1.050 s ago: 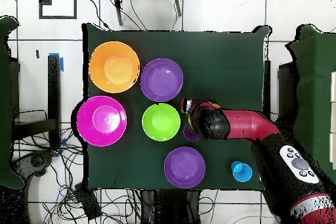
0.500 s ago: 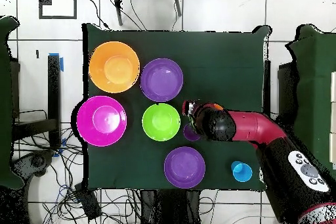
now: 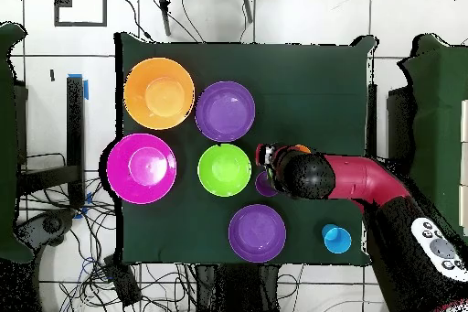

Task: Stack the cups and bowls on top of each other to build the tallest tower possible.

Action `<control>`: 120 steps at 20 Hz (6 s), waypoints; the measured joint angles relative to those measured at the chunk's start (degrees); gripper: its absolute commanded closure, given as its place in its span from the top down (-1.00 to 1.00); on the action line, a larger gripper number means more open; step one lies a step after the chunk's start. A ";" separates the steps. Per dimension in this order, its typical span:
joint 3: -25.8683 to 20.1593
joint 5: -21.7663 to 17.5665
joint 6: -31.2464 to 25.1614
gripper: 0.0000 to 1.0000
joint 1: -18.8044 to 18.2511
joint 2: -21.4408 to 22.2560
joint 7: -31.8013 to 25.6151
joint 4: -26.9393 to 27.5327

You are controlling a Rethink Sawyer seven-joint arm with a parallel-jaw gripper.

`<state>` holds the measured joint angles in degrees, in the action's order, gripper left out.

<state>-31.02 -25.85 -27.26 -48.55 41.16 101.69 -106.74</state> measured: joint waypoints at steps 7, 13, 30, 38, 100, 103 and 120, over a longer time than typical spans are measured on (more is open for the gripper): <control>-1.34 0.00 -0.23 1.00 -0.86 0.65 0.00 -0.39; -2.21 -0.01 -0.23 1.00 -2.19 -0.65 0.00 -0.42; -4.62 -0.04 -0.23 1.00 -8.46 -6.98 0.00 -0.38; -5.16 -0.04 -0.23 1.00 -9.34 -8.21 0.00 -0.38; 0.66 -9.33 -4.49 1.00 -1.03 -4.09 0.00 4.48; 1.25 -9.33 -4.49 1.00 -0.72 -4.33 0.00 4.72; 2.38 -9.33 -4.48 1.00 -0.65 -6.01 0.00 5.87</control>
<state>-28.64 -35.18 -31.74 -49.20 35.14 101.69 -100.86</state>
